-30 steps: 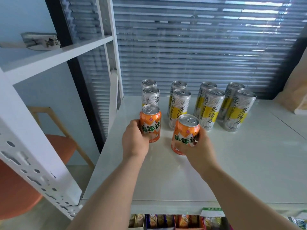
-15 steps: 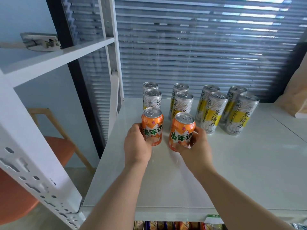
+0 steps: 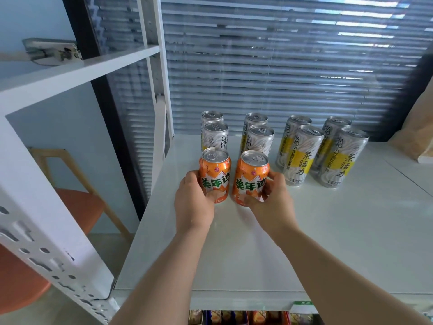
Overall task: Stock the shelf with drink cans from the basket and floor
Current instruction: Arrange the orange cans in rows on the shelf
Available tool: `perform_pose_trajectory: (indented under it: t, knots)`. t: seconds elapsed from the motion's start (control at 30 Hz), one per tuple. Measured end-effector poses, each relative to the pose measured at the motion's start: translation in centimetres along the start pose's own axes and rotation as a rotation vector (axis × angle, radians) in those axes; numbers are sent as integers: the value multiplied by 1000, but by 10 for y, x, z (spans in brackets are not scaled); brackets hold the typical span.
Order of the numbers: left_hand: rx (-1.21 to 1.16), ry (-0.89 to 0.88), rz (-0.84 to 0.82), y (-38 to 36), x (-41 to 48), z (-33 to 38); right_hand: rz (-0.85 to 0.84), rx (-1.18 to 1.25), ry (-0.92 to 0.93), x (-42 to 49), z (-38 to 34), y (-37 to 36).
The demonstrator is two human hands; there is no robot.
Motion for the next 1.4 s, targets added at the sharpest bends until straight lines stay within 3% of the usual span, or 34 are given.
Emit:
perform_pose_trajectory:
  t: [0.5,0.8,1.07,1.23,1.4]
  knots:
    - [13,-4,-23,0,-1,1,43,-75,8,3,-4,-10]
    - [26,15,-118,7,-6,6,44,-99,-38,-19,-12,4]
    - [-28,-79,-10,36,-62,45,156,-29,-82,-75,-15,65]
    - [-54,-151,-150,24,-129,98,222,128,-143,-142,-1,130]
    - [-65,-93,-316,-38,-223,137,358,142,-235,-192,79,215]
Point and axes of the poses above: each hand's wrist, its own x-axis towards the middle knuckle, its own y-axis out of the back of the hand, z = x × y, the point moved 2 cm from there along x, towards the middle knuckle, and after that the axes turned 9 degrees about -y, right-handed, at the moved point
